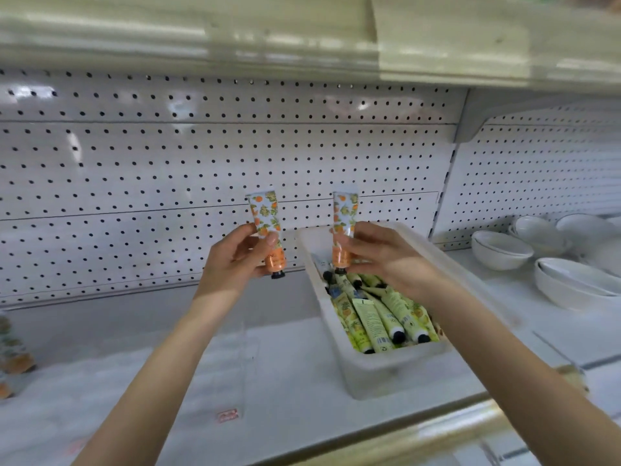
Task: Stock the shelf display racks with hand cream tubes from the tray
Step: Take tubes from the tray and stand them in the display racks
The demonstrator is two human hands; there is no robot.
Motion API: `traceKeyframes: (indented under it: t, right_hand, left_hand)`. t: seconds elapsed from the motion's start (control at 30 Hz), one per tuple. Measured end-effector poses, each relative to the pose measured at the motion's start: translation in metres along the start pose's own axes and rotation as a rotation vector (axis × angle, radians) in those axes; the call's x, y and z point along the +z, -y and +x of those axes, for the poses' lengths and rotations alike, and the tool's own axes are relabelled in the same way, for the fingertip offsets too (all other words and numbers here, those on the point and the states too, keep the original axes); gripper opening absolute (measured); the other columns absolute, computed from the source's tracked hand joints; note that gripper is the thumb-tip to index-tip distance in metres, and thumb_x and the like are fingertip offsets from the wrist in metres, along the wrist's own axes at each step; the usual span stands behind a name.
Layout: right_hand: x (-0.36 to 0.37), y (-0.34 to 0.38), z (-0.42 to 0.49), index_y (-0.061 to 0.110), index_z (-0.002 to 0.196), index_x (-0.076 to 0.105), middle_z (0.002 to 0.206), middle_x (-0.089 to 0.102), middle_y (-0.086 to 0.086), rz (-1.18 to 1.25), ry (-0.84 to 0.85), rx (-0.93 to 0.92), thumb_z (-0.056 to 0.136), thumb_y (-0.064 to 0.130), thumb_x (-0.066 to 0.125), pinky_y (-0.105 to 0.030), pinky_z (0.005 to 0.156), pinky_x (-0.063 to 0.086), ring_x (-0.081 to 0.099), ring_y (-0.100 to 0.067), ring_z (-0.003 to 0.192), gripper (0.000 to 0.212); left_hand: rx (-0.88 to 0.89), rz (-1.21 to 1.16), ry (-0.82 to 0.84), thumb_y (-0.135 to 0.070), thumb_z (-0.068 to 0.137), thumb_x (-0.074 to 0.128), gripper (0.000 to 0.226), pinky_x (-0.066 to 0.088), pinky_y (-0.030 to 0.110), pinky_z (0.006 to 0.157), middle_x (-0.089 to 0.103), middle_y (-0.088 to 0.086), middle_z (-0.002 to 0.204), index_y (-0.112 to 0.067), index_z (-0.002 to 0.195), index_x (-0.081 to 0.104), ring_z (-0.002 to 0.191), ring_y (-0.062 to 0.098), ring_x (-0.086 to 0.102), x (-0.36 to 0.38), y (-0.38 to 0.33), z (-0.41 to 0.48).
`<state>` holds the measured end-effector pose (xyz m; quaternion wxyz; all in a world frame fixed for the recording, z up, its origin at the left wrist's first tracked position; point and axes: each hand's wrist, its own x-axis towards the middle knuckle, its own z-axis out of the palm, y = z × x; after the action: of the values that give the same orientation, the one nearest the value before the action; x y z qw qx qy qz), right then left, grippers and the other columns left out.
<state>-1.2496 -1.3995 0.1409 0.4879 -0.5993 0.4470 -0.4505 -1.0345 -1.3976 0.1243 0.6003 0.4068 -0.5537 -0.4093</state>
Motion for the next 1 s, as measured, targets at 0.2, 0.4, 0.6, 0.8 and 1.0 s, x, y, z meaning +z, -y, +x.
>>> traceKeyframes:
  t: [0.2,0.4,0.6,0.8,1.0]
  right_hand:
    - [0.023,0.002,-0.032,0.015,0.107,0.056,0.088,0.068,-0.004,0.042,-0.048,-0.022,0.087,0.016,0.064,-0.030,0.078,0.057,0.068,-0.020,0.080,0.022]
    - [0.037,0.005,-0.068,0.013,0.111,0.057,0.104,0.065,-0.018,-0.022,-0.017,-0.056,0.085,0.018,0.066,-0.032,0.078,0.058,0.067,-0.019,0.081,0.028]
    - [0.047,-0.006,-0.110,0.010,0.111,0.060,0.099,0.065,-0.013,0.023,0.024,-0.055,0.084,0.018,0.066,-0.031,0.074,0.058,0.066,-0.017,0.080,0.028]
    - [0.068,-0.005,-0.131,0.014,0.098,0.063,0.084,0.065,-0.005,0.071,0.079,-0.042,0.086,0.015,0.063,-0.026,0.065,0.056,0.065,-0.013,0.070,0.012]
    - [0.100,0.003,-0.129,0.008,0.105,0.060,0.082,0.064,-0.004,0.077,0.124,-0.043,0.087,0.013,0.063,-0.025,0.065,0.056,0.064,-0.012,0.066,0.019]
  left_hand:
    - [-0.038,-0.037,0.004,-0.010,0.086,0.061,0.021,0.055,0.019,0.061,0.065,0.004,0.084,-0.004,0.107,0.060,0.067,0.008,0.065,-0.005,-0.006,-0.026]
    - [-0.042,-0.032,-0.037,-0.008,0.085,0.062,0.010,0.054,0.020,0.058,0.065,0.004,0.087,-0.013,0.094,0.063,0.070,0.012,0.066,-0.018,-0.023,-0.072]
    - [-0.065,0.015,-0.083,-0.007,0.084,0.062,0.013,0.057,0.022,0.063,0.066,0.007,0.090,-0.009,0.097,0.064,0.067,0.004,0.066,-0.029,-0.032,-0.131]
    - [-0.087,0.055,-0.140,-0.011,0.084,0.063,0.011,0.056,0.019,0.064,0.068,0.003,0.092,-0.017,0.093,0.064,0.071,0.005,0.068,-0.048,-0.041,-0.168]
    - [-0.072,0.086,-0.179,-0.012,0.084,0.064,0.011,0.056,0.019,0.066,0.067,0.003,0.092,-0.019,0.092,0.064,0.073,0.004,0.067,-0.078,-0.053,-0.182]
